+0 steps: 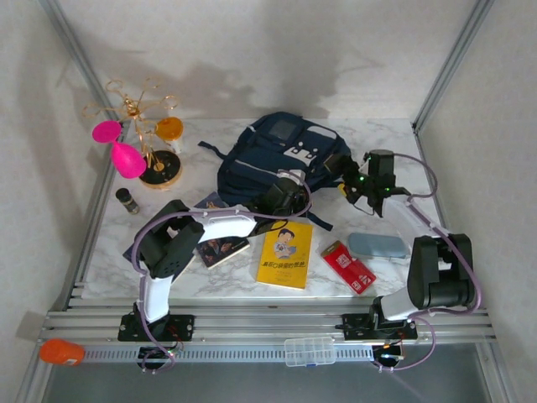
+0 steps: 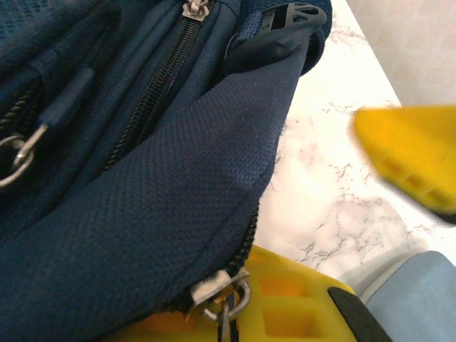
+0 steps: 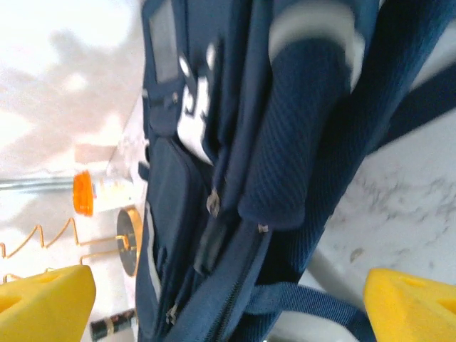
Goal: Pack books, pencil case, and school supplies into a backpack
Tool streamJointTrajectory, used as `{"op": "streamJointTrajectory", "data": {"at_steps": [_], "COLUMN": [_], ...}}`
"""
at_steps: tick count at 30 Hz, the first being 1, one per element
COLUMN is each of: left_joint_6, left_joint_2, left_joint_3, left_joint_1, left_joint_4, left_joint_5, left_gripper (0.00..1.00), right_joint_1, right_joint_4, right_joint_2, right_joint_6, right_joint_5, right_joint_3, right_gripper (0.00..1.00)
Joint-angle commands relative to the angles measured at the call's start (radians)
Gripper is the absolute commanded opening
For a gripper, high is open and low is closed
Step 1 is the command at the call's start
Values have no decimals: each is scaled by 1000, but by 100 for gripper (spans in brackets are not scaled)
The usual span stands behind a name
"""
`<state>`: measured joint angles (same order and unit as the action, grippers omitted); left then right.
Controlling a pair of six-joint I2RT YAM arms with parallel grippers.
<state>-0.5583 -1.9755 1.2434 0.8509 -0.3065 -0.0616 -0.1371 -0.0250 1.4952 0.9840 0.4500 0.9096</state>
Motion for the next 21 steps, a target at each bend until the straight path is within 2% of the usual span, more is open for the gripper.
{"op": "streamJointTrajectory", "data": {"at_steps": [1, 5, 7, 11, 13, 15, 17, 21], "left_joint_6": [5, 5, 9, 10, 5, -1, 17, 50], "left_joint_2": [-12, -36, -49, -83, -88, -71, -38, 70], "left_joint_3": [93, 130, 154, 224, 252, 242, 211, 54], "left_joint_1": [14, 16, 16, 17, 17, 18, 15, -9], "left_joint_4": [-50, -40, -35, 4, 41, 69, 113, 157], "left_joint_5": [-31, -41, -55, -87, -98, -115, -141, -186], "left_gripper": [0, 0, 0, 0, 0, 0, 0, 0], "right_joint_1": [-49, -45, -41, -18, 8, 34, 65, 150], "right_joint_4": [-133, -242, -300, -295, -278, -232, -176, -81], "right_joint_2": [77, 152, 185, 237, 249, 255, 254, 280], "right_joint_6": [139, 221, 232, 206, 171, 122, 58, -37], "right_joint_5": [60, 36, 40, 48, 65, 81, 85, 141], "right_joint_3": [20, 17, 27, 94, 125, 162, 198, 280], "right_gripper": [96, 83, 72, 40, 20, 9, 2, 0]}}
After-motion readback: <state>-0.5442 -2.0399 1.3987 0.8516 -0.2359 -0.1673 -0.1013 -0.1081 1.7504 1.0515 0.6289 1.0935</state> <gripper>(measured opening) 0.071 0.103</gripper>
